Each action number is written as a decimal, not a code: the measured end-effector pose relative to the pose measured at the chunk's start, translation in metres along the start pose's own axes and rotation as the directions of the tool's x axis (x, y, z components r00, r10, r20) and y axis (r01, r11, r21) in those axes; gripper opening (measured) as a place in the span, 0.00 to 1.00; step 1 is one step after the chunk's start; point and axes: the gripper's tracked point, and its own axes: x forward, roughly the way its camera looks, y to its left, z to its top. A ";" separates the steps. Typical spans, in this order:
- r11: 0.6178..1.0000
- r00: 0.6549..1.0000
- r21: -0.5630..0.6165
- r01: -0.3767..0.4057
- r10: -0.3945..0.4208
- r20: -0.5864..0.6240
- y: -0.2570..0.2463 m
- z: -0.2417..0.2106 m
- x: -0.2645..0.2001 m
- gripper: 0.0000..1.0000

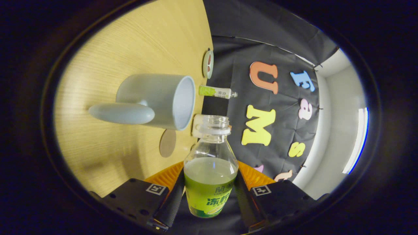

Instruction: Take the bottle from table, then pour the juice into the cup, finally place the bottle on the coaster

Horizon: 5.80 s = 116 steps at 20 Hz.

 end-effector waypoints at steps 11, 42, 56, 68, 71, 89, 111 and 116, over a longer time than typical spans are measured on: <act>0.986 0.997 -0.149 0.071 -0.071 0.004 -0.017 0.000 -0.001 0.81; 0.874 0.970 -0.422 0.240 -0.233 0.069 -0.085 0.010 -0.016 0.81; 0.789 0.956 -0.541 0.291 -0.266 0.127 -0.129 0.030 -0.006 0.80; 0.709 0.932 -0.612 0.351 -0.330 0.151 -0.170 0.036 -0.017 0.81; 0.686 0.919 -0.623 0.375 -0.361 0.156 -0.189 0.035 -0.022 0.81; 0.947 0.927 -0.027 0.321 -0.320 -0.194 -0.230 -0.024 -0.015 0.81; 0.052 0.996 0.998 -0.026 0.087 0.022 -0.220 -0.021 0.037 0.83; -0.015 0.993 0.996 -0.089 0.082 0.090 -0.165 0.002 0.067 0.83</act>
